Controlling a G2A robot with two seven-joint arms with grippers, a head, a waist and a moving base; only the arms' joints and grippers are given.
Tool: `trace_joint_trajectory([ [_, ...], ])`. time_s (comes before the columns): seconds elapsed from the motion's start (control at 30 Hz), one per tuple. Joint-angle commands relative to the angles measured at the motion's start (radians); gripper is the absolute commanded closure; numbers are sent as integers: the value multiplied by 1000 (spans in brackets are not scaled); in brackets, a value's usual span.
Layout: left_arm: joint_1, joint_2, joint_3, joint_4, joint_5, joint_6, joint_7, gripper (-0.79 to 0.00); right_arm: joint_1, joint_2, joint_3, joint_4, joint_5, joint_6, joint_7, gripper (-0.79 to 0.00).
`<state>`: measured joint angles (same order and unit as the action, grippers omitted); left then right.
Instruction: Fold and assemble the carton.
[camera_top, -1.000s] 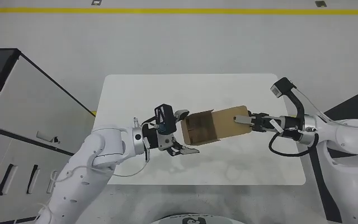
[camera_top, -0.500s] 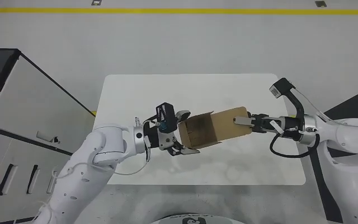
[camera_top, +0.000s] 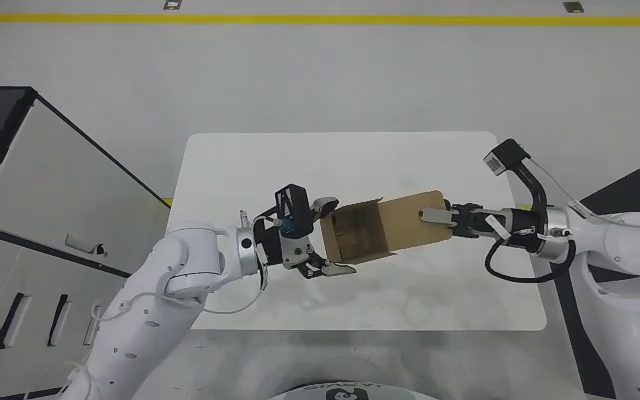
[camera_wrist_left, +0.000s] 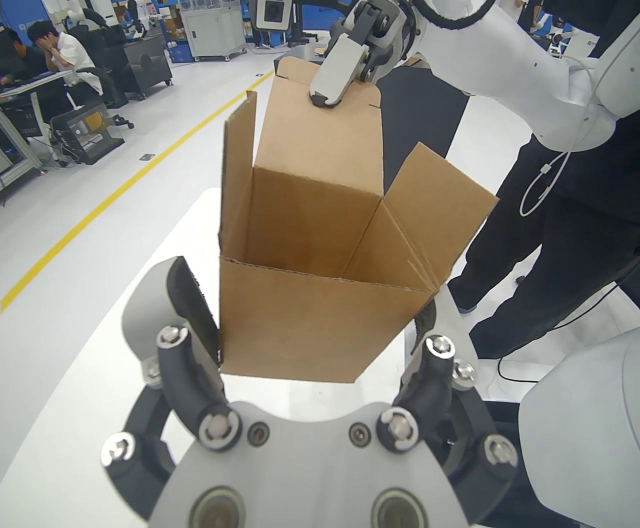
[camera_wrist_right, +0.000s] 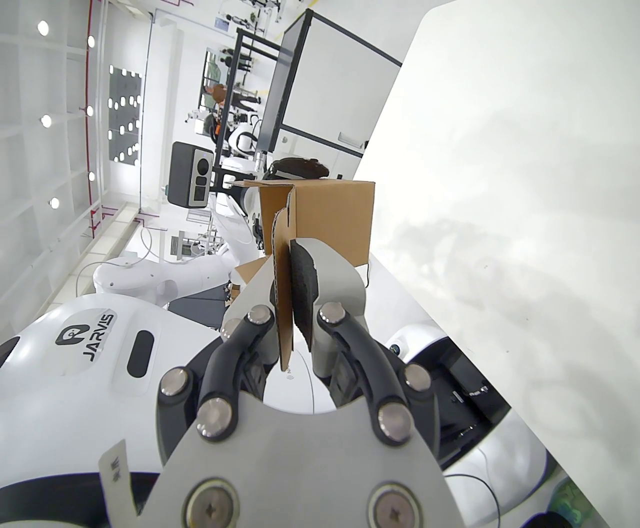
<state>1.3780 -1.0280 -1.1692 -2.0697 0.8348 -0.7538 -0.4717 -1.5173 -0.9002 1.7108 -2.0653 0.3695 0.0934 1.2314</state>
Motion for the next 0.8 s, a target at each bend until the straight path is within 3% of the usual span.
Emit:
trace_joint_trajectory([
  [0.0, -1, 0, 1, 1, -2, 2, 1, -785, -1, 1, 1, -1, 1, 0, -2, 0],
  [0.77, -7, 5, 22, 12, -12, 5, 35, -785, -12, 13, 4, -3, 15, -10, -17, 0],
])
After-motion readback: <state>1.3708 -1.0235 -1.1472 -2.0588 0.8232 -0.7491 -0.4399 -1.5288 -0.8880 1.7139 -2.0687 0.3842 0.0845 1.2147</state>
